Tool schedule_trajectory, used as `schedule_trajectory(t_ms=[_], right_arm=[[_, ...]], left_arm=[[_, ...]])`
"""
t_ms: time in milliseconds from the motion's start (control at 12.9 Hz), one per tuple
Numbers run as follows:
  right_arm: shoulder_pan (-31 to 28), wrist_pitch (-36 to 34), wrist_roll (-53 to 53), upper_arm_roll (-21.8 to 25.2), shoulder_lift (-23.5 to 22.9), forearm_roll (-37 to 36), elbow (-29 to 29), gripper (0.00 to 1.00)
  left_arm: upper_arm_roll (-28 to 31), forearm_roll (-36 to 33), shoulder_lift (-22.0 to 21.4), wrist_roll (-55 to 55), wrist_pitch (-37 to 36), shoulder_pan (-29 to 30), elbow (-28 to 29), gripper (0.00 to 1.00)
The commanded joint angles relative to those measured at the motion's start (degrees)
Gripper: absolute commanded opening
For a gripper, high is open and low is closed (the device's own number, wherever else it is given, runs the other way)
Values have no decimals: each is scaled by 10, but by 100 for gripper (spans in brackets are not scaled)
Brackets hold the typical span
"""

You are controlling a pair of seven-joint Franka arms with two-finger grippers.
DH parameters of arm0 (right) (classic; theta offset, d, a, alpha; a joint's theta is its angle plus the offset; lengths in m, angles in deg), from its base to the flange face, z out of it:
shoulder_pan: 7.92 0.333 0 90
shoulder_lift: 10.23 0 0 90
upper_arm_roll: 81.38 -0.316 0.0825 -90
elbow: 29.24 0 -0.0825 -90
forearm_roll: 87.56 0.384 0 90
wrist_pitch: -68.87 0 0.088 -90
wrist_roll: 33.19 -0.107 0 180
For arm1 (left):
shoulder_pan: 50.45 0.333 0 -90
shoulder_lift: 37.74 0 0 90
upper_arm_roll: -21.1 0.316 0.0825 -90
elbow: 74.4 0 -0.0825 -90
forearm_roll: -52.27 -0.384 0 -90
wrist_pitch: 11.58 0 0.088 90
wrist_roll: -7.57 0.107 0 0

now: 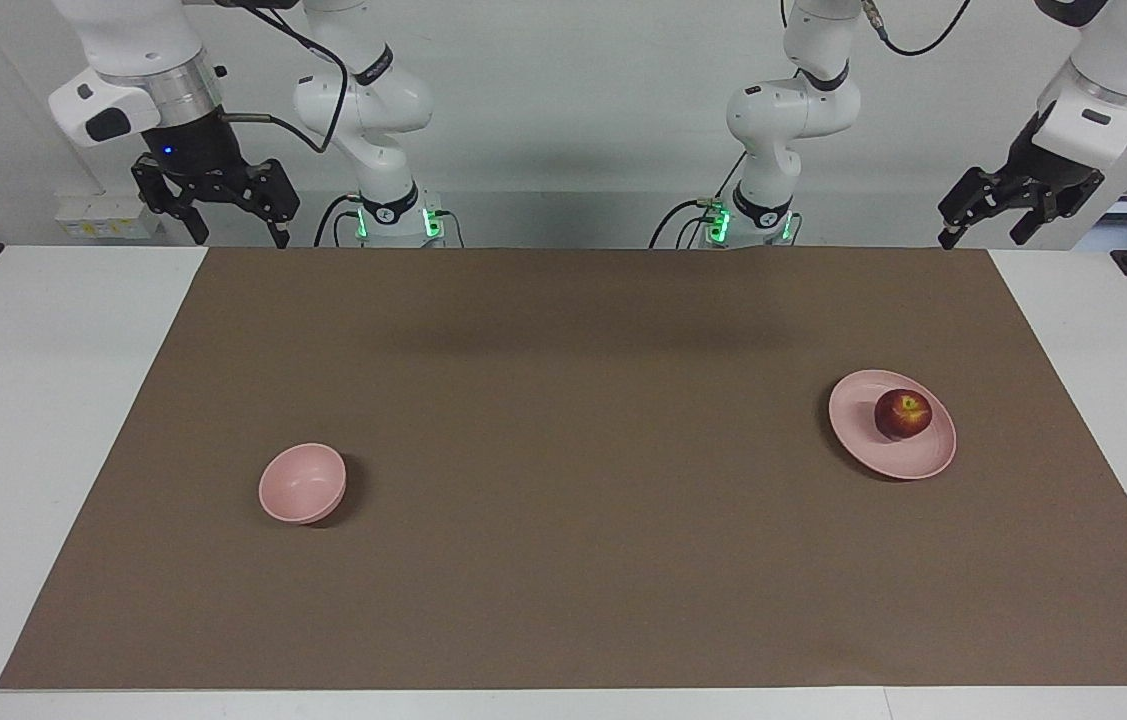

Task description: Move apple from plate to bowl

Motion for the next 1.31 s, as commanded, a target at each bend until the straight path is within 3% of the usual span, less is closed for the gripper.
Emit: schedule_trajectory(t_ms=[0,773,1237], right_arm=[[-5,-9,17,-1,-1,12,5,100],[-5,-9,17,-1,-1,12,5,100],[-5,-9,17,-1,-1,12,5,100]], left_arm=[[1,-1,-1,18,-9,-2,-2,100],[2,5,-6,20,4,0,7,100],[3,5,-6,21,66,6,66,100]])
